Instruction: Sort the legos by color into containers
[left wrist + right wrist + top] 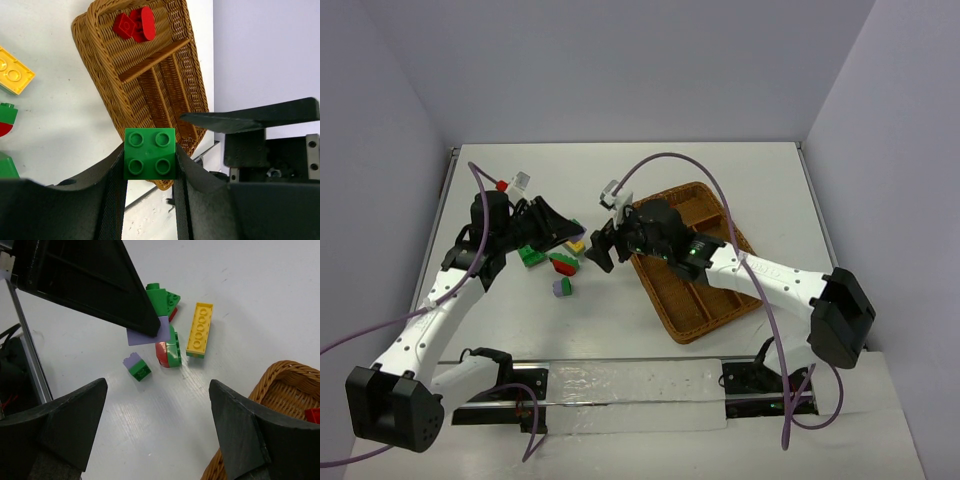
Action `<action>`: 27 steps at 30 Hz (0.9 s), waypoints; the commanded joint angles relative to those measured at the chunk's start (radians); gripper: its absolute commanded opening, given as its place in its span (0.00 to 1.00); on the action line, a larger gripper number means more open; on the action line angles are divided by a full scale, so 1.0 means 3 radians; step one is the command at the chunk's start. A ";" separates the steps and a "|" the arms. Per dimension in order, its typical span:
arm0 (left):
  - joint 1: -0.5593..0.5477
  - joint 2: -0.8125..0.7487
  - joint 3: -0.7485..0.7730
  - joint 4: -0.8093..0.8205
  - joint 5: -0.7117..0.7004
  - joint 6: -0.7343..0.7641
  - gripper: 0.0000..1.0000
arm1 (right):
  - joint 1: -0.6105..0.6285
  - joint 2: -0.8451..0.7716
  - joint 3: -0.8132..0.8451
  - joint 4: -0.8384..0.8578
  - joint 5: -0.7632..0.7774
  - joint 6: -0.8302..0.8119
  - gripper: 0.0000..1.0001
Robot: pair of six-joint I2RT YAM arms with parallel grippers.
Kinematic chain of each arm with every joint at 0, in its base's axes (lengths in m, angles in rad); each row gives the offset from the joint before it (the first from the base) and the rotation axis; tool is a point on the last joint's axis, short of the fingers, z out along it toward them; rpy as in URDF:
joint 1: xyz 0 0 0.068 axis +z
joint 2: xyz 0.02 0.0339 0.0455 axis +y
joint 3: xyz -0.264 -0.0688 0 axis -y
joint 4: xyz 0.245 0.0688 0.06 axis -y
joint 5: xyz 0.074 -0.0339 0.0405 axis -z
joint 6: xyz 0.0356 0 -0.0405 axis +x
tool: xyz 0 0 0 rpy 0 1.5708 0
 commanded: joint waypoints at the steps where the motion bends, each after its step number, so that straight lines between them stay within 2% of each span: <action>1: 0.0019 0.0013 0.0183 -0.0009 0.0067 -0.0021 0.00 | 0.0098 0.0120 0.0249 0.0091 0.0133 -0.0154 0.88; 5: 0.0019 -0.0022 0.0168 0.0010 0.0075 -0.0038 0.00 | 0.0108 0.0266 0.0338 0.0208 0.0189 -0.0120 0.81; 13: 0.0019 -0.0059 0.0166 0.0000 0.0083 -0.0034 0.00 | 0.0113 0.0537 0.0607 0.0227 0.0029 0.0039 0.74; 18: 0.0019 -0.0070 0.0168 -0.0007 0.0096 -0.0031 0.00 | 0.0113 0.0630 0.0662 0.0284 -0.0014 0.0125 0.61; 22: 0.0019 -0.0091 0.0173 -0.0016 0.0095 -0.0026 0.00 | 0.0114 0.0661 0.0664 0.0297 -0.0057 0.0151 0.39; 23: 0.0018 -0.0105 0.0173 -0.0016 0.0091 -0.0017 0.00 | 0.0118 0.0660 0.0652 0.0308 -0.0061 0.0152 0.28; 25: 0.0019 -0.0115 0.0175 -0.0022 0.0073 -0.0015 0.00 | 0.0114 0.0645 0.0617 0.0337 -0.0057 0.0170 0.14; 26: 0.0019 -0.0119 0.0189 -0.0064 0.0017 -0.0001 0.01 | 0.0118 0.0636 0.0599 0.0341 -0.0062 0.0198 0.02; 27: 0.0018 -0.0120 0.0190 -0.0084 -0.0007 0.0011 0.03 | 0.0113 0.0635 0.0598 0.0340 -0.0067 0.0208 0.00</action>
